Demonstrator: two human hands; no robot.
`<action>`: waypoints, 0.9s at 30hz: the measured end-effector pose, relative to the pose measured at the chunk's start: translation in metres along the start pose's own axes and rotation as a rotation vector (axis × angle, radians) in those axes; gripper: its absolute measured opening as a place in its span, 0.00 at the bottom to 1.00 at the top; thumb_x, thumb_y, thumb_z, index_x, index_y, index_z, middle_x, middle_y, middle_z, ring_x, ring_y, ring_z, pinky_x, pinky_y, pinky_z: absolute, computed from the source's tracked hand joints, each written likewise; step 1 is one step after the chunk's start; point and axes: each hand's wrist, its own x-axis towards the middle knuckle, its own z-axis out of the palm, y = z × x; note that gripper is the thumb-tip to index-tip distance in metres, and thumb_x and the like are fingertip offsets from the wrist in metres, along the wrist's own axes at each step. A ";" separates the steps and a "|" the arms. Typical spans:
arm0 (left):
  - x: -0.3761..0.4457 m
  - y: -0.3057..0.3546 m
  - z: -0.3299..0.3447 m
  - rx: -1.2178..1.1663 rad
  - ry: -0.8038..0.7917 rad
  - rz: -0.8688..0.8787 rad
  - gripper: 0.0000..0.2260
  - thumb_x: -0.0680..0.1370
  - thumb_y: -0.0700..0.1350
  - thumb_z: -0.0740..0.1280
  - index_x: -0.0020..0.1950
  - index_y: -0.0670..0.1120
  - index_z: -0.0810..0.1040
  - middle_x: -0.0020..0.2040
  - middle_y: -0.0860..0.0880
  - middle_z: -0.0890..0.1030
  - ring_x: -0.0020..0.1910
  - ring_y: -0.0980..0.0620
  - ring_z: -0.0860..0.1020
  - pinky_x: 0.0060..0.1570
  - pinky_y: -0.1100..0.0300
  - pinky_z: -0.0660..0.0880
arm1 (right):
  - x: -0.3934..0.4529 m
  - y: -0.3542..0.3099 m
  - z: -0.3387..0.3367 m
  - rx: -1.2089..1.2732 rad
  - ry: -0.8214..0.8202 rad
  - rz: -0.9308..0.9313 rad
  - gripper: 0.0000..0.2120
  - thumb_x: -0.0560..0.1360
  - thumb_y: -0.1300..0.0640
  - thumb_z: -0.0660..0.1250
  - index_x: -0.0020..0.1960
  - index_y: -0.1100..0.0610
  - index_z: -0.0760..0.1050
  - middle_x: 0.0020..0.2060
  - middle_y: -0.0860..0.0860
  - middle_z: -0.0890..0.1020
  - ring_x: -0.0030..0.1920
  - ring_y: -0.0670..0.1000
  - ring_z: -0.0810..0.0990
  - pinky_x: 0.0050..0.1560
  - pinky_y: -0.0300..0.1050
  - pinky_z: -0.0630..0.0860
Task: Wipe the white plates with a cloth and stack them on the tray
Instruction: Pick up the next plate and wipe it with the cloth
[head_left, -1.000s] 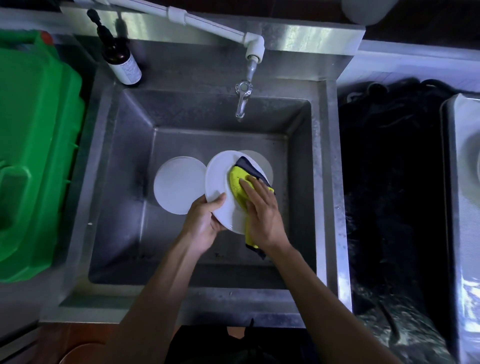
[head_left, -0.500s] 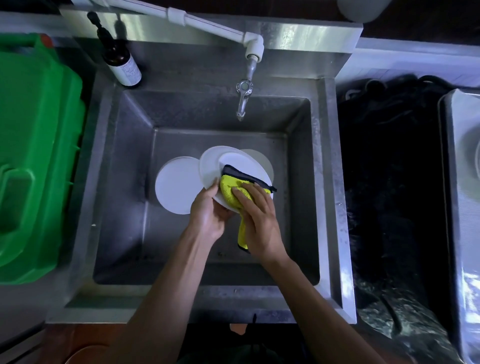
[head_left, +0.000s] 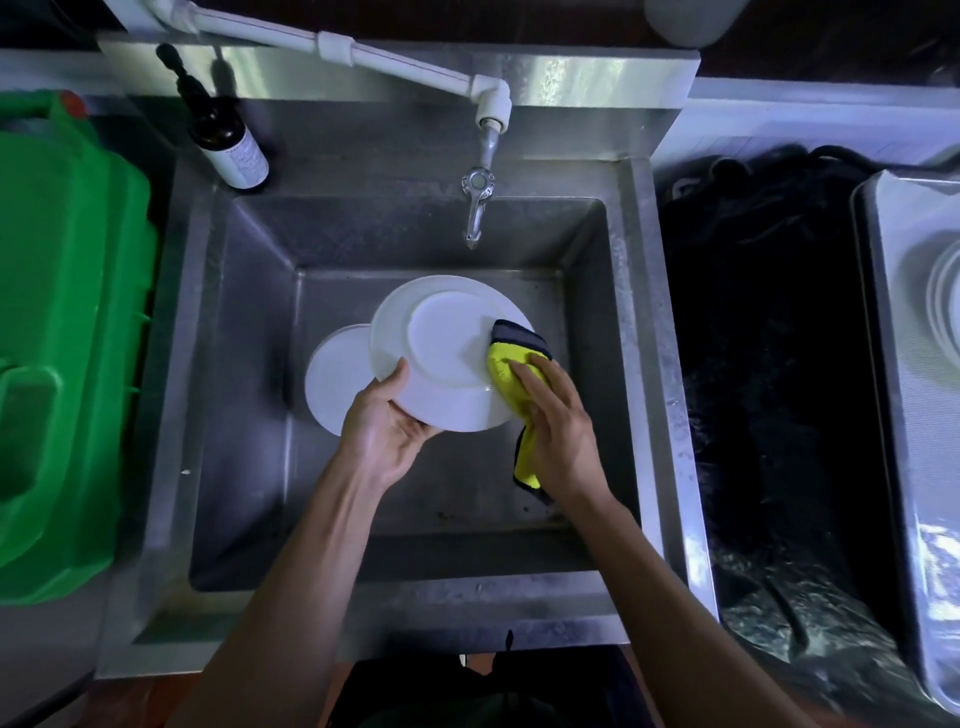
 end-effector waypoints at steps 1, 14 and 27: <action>0.000 0.002 -0.004 0.034 -0.024 0.000 0.17 0.81 0.46 0.66 0.69 0.43 0.76 0.66 0.43 0.81 0.64 0.41 0.80 0.55 0.39 0.81 | 0.004 0.000 -0.003 -0.004 -0.010 0.009 0.23 0.80 0.69 0.61 0.73 0.56 0.72 0.72 0.58 0.71 0.73 0.61 0.69 0.71 0.62 0.70; -0.005 0.027 -0.022 0.433 -0.186 -0.115 0.15 0.76 0.44 0.70 0.62 0.44 0.80 0.57 0.43 0.85 0.54 0.44 0.84 0.41 0.50 0.82 | 0.048 -0.013 -0.013 -0.006 -0.085 0.160 0.26 0.81 0.67 0.53 0.77 0.52 0.67 0.75 0.54 0.68 0.73 0.56 0.67 0.73 0.56 0.66; 0.014 0.029 0.000 0.788 -0.243 -0.109 0.22 0.70 0.47 0.75 0.62 0.42 0.80 0.55 0.44 0.86 0.54 0.42 0.85 0.45 0.51 0.81 | 0.052 -0.062 0.007 -0.154 -0.004 -0.042 0.23 0.80 0.64 0.57 0.74 0.54 0.71 0.71 0.55 0.73 0.69 0.60 0.70 0.72 0.56 0.66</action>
